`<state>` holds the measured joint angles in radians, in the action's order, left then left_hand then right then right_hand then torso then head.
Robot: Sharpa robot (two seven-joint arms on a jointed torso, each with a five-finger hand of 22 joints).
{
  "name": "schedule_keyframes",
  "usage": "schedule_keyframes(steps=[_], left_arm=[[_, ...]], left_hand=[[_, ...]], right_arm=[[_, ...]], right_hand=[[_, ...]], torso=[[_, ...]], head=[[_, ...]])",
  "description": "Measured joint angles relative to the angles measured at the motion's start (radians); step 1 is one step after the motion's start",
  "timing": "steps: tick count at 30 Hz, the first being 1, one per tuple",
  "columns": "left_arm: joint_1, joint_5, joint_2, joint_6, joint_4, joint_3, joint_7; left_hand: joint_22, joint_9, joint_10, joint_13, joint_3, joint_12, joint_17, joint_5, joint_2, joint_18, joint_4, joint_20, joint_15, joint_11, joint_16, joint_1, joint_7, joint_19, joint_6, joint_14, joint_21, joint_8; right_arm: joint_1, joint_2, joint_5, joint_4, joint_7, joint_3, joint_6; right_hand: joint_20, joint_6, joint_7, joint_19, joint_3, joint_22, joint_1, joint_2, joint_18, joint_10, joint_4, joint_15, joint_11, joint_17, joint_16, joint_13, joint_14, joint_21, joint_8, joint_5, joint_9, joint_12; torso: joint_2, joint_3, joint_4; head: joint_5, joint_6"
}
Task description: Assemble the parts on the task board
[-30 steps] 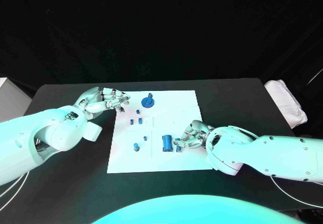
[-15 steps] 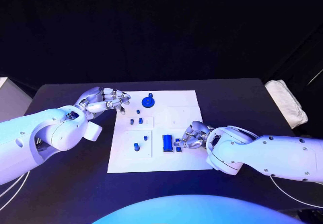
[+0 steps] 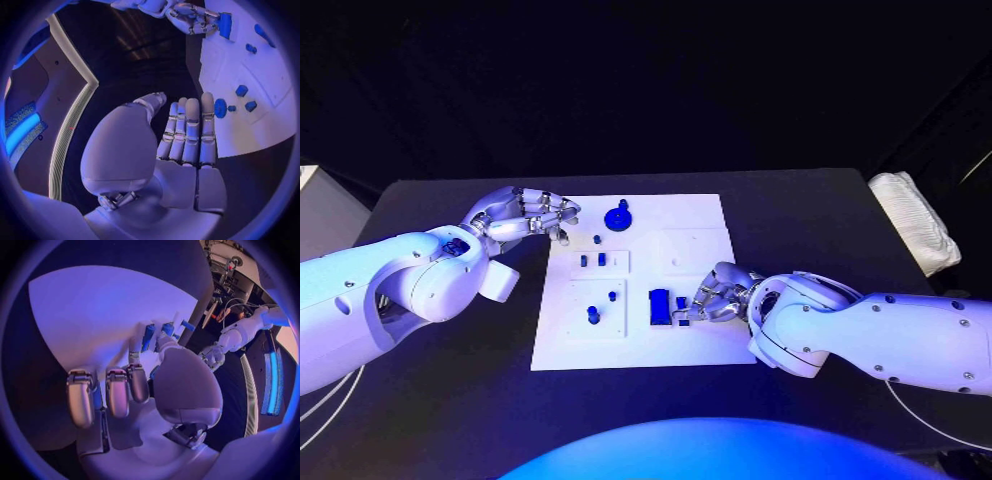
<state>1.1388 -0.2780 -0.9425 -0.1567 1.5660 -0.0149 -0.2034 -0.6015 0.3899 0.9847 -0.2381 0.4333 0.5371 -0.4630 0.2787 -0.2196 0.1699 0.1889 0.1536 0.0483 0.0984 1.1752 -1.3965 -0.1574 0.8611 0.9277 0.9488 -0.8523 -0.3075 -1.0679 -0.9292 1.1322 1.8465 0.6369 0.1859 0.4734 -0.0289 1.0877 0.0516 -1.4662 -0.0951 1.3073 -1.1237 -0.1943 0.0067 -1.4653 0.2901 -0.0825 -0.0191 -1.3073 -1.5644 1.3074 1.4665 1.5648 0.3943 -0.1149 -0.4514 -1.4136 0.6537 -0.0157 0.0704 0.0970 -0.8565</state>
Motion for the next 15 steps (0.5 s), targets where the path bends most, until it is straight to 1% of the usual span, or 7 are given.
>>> schedule_keyframes(steps=[3,4,8,9,11,15], left_arm=[[0.0,0.0,0.0,0.0,-0.002,0.0,0.001],[0.0,0.0,0.0,0.0,-0.002,0.0,0.001],[0.0,0.0,0.001,0.001,-0.003,0.0,0.002],[0.0,0.0,0.001,0.001,-0.003,0.0,0.002],[0.0,0.0,0.001,0.001,-0.003,0.0,0.002],[0.0,0.0,0.001,0.001,-0.004,0.0,0.003]], left_hand=[[0.0,0.0,0.0,0.0,0.0,0.0,0.0,0.0,0.0,0.0,0.0,0.0,0.0,0.0,0.0,0.0,0.0,0.0,0.0,0.0,0.0,0.0],[0.0,0.0,0.0,0.0,0.0,0.0,0.0,0.0,0.0,0.0,0.0,0.0,0.0,0.0,0.0,0.0,0.0,0.0,0.0,0.0,0.0,0.0],[0.0,0.0,0.0,0.0,0.0,0.0,0.0,0.0,0.0,0.0,0.0,0.0,0.0,0.0,0.0,0.0,0.0,0.0,0.0,0.0,0.0,0.0],[0.0,0.0,0.0,0.0,0.0,0.0,0.0,0.0,0.0,0.0,0.0,0.0,0.0,0.0,0.0,0.0,0.0,0.0,0.0,0.0,0.0,0.0],[0.0,0.0,0.0,0.0,0.0,0.0,0.0,0.0,0.0,0.0,0.0,0.0,0.0,0.0,0.0,0.0,0.0,0.0,0.0,0.0,0.0,0.0],[0.0,0.001,0.0,0.0,0.0,0.0,0.0,0.0,0.0,0.0,0.0,0.0,0.0,0.0,0.0,0.0,0.0,0.0,0.0,0.0,0.0,0.0]], right_arm=[[0.001,-0.003,-0.002,0.001,-0.009,0.0,-0.005],[0.002,-0.004,-0.002,0.001,-0.011,0.0,-0.006],[0.002,-0.007,-0.003,0.0,-0.02,0.0,-0.014],[0.002,-0.007,-0.003,-0.001,-0.021,0.0,-0.017],[0.002,-0.008,-0.003,-0.003,-0.023,0.0,-0.02],[0.002,-0.008,-0.002,-0.007,-0.028,-0.001,-0.028]], right_hand=[[0.0,0.0,0.0,0.0,0.051,0.0,0.002,0.019,0.0,0.0,0.0,0.0,0.0,0.0,0.0,0.0,0.0,0.0,0.0,-0.001,-0.001,0.0],[0.0,0.0,0.0,0.0,0.061,0.0,0.001,0.02,0.0,0.0,-0.001,0.0,0.0,0.0,0.0,0.0,0.0,0.0,0.0,-0.001,-0.001,0.0],[0.0,-0.003,0.003,0.0,0.078,0.0,-0.027,0.047,0.0,0.0,-0.004,0.0,0.0,0.0,0.0,0.0,0.0,0.0,0.0,-0.001,-0.002,0.0],[0.0,-0.006,0.0,0.0,0.08,0.0,-0.038,0.049,0.0,0.0,-0.006,0.0,0.0,0.0,0.0,0.0,0.0,0.0,0.0,-0.001,-0.002,0.0],[0.0,-0.007,0.0,0.0,0.084,0.0,-0.059,0.055,0.0,0.0,-0.005,0.0,0.0,0.0,0.0,0.0,0.0,0.0,0.001,-0.001,-0.003,0.001],[0.0,-0.005,-0.001,0.0,0.087,0.0,-0.075,0.065,0.0,0.0,-0.007,0.0,0.0,0.0,0.0,0.0,0.0,0.0,0.004,-0.001,-0.003,0.004]], torso=[[0.0,0.0005,-0.0007],[0.0,0.0006,-0.0006],[0.0,0.0005,-0.0007],[0.0,0.0005,-0.0007],[0.0,0.0005,-0.0007],[0.0,0.0002,-0.0004]], head=[[0.0,0.0],[0.0,0.0],[0.001,0.0],[0.001,0.0],[0.001,0.001],[0.002,0.002]])
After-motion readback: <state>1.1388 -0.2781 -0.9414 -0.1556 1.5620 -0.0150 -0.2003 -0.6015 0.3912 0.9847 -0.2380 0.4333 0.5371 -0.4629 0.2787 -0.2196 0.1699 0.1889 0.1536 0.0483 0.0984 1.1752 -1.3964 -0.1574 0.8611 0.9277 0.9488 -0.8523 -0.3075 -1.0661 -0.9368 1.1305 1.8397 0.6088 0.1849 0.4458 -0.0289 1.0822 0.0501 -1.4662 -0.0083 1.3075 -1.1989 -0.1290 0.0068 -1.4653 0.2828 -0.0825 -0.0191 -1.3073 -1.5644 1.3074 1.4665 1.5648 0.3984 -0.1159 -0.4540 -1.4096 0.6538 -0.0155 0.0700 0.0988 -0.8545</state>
